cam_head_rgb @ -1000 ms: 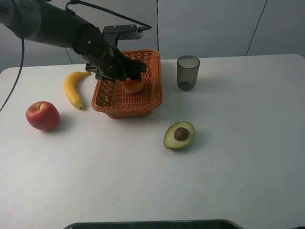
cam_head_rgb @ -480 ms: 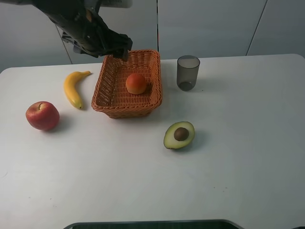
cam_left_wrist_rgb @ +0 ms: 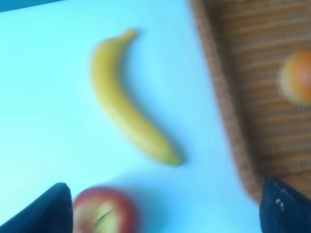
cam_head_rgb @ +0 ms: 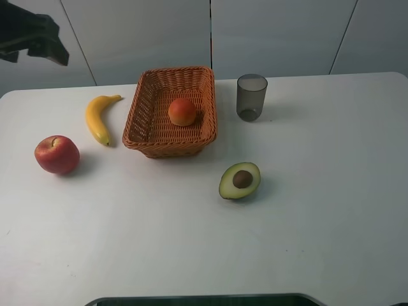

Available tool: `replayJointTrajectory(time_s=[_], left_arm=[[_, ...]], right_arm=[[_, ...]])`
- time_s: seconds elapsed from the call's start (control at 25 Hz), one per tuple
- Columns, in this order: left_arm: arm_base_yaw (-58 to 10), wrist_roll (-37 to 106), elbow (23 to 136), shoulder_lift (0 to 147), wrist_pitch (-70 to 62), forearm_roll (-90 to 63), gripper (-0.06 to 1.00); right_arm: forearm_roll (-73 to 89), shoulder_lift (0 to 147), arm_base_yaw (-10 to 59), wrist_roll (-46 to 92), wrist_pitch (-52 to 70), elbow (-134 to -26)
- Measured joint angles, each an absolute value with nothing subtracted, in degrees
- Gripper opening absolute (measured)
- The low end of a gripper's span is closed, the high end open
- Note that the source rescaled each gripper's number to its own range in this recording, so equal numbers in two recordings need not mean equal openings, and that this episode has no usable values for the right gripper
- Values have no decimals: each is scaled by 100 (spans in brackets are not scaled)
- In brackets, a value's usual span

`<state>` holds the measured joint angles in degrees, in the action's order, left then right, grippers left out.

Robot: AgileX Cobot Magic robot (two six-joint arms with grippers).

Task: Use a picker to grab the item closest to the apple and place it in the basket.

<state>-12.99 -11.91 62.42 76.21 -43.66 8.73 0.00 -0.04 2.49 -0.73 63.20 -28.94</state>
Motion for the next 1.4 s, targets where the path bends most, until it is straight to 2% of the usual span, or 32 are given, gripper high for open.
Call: replayJointTrajectory(time_s=[0.24,0.84,1.28,1.4], left_arm=[[-712,-743,5565,5852,-4758,527,100],[-687,488,4172,2263,-6027,103,100],[-687,690,3198,183,-6194,-339,100],[-687,799,3100,38,-6209,-363,100]], right_arm=[[0,-4,249,-73,6320,-2894],[0,-4,249,-73,6320,-2894],[0,-4,249,-73,6320,-2894],[0,-4,249,-73,6320,-2894]])
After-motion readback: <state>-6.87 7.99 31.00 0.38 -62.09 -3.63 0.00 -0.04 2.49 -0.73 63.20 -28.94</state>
